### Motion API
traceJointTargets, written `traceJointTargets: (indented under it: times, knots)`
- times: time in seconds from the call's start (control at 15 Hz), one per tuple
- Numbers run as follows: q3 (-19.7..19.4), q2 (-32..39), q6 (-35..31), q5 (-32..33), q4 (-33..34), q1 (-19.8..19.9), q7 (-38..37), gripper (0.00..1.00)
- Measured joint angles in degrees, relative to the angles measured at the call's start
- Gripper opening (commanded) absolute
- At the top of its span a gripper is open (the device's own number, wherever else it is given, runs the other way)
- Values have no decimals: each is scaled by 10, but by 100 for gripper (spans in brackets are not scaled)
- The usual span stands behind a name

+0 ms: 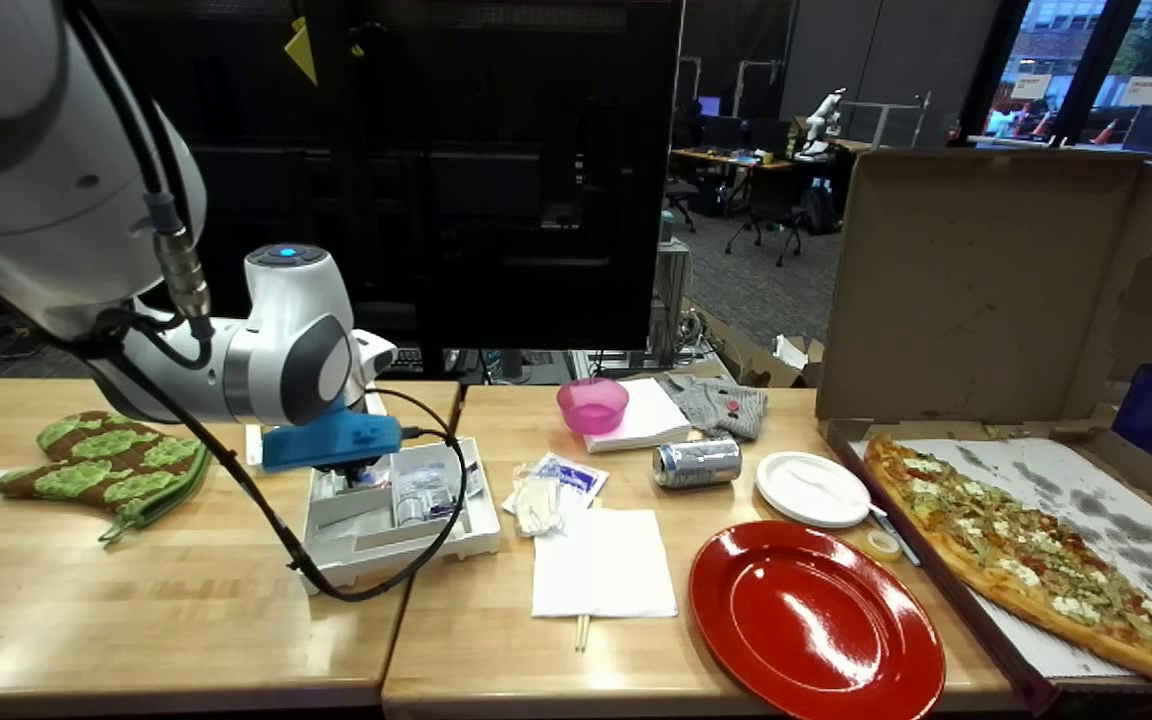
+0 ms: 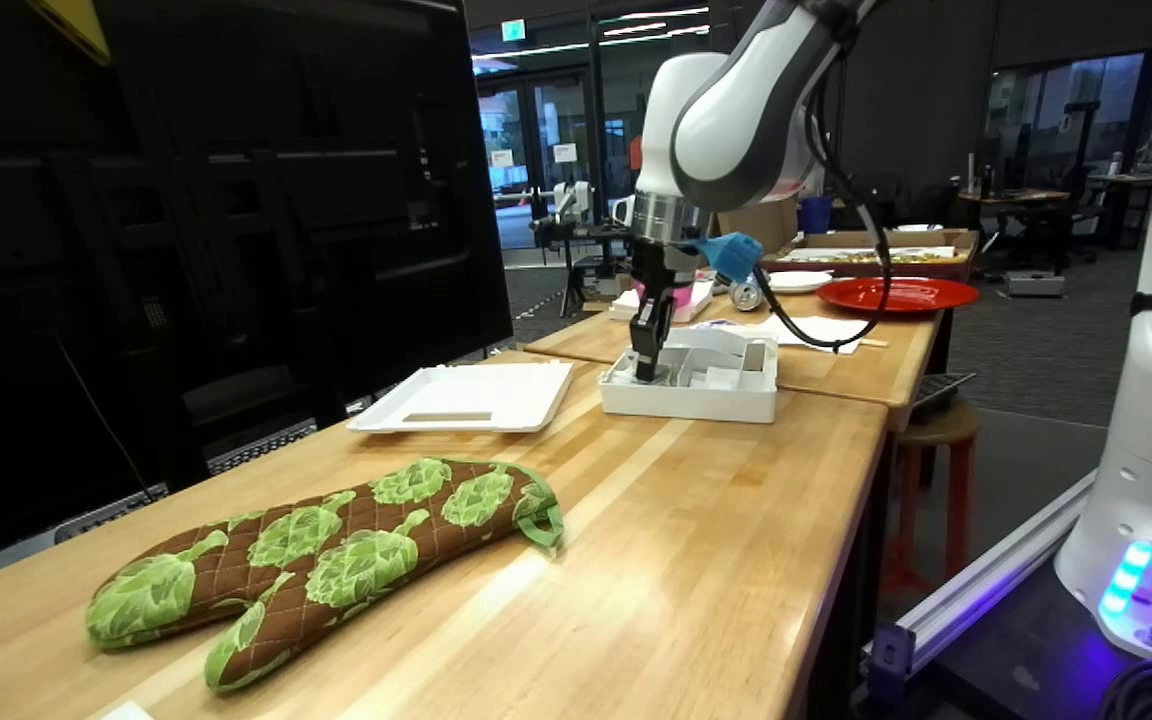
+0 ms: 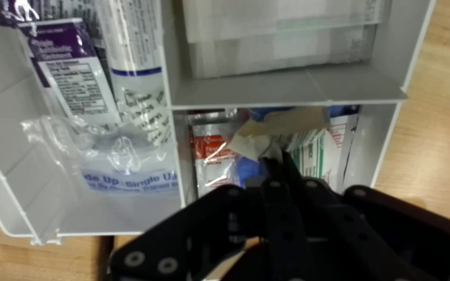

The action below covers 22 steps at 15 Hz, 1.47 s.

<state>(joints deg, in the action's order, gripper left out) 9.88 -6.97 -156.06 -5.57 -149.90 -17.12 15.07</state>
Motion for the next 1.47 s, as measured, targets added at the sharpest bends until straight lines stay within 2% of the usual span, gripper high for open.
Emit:
traceJointTargets:
  times: [0.4,0.8,1.47]
  knots:
    - [13,-18,1,0,-5,-1,-7,1]
    - [27,-74,1,0,-33,-7,-20,1]
    - [17,-153,-1,0,-55,-13,-21,1]
